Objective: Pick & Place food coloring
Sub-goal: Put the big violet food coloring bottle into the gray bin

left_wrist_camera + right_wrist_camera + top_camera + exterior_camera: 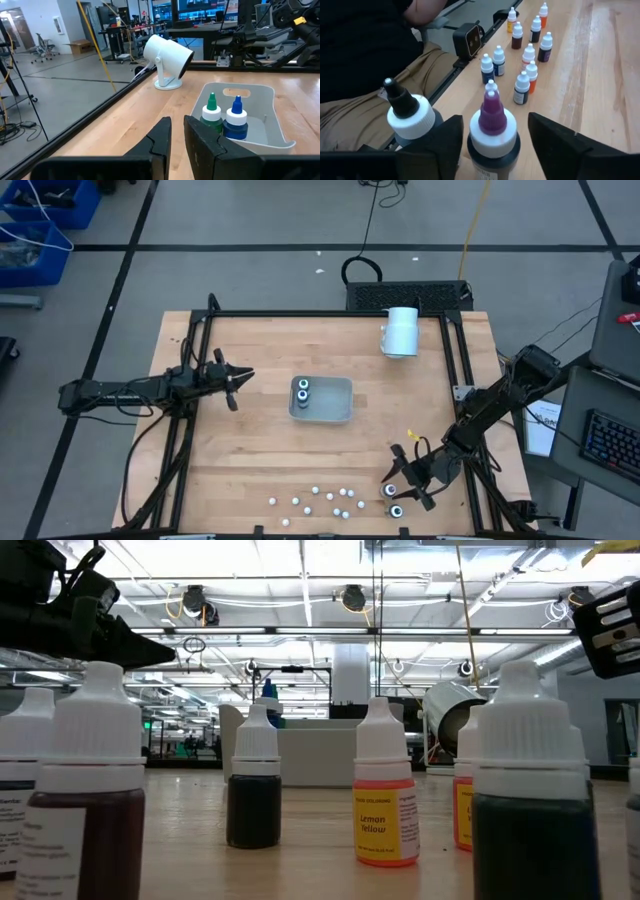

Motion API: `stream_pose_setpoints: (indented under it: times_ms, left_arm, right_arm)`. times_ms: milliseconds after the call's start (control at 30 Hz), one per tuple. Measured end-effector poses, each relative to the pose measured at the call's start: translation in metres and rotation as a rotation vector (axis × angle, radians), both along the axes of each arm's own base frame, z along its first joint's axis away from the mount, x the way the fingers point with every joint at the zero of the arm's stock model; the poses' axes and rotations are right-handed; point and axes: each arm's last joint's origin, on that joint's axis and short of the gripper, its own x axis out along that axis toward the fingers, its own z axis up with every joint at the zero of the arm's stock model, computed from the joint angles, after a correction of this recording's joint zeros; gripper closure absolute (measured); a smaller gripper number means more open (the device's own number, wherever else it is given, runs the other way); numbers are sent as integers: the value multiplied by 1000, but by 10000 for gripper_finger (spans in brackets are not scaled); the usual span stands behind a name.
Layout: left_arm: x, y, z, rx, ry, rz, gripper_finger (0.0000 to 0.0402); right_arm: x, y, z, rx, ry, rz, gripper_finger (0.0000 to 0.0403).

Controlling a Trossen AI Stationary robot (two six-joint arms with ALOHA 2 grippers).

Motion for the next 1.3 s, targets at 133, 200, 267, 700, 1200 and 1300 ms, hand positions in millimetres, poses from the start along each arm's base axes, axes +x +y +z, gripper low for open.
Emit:
stream_pose_setpoints:
  times_ms: [133,200,267,700,1200,1300]
  left_arm:
    - [0,0,0,0,0,0,344]
    - [0,0,0,0,1,0,344]
    - [0,0,0,0,0,0,344]
    - [0,1,-1,1,11,33,344]
    - [-1,1,-3,-1,37,33,344]
    - [-1,1,-4,1,44,33,344]
  right_arm:
    - [0,0,0,-6,-2,2,237]
    - [0,0,0,-5,-1,3,258]
    - [0,0,0,-9,-3,5,279]
    - [7,-7,12,-11,-57,-44,293]
    - [71,-68,129,-196,-320,-253,293]
    - [87,-93,136,-241,-295,-348,293]
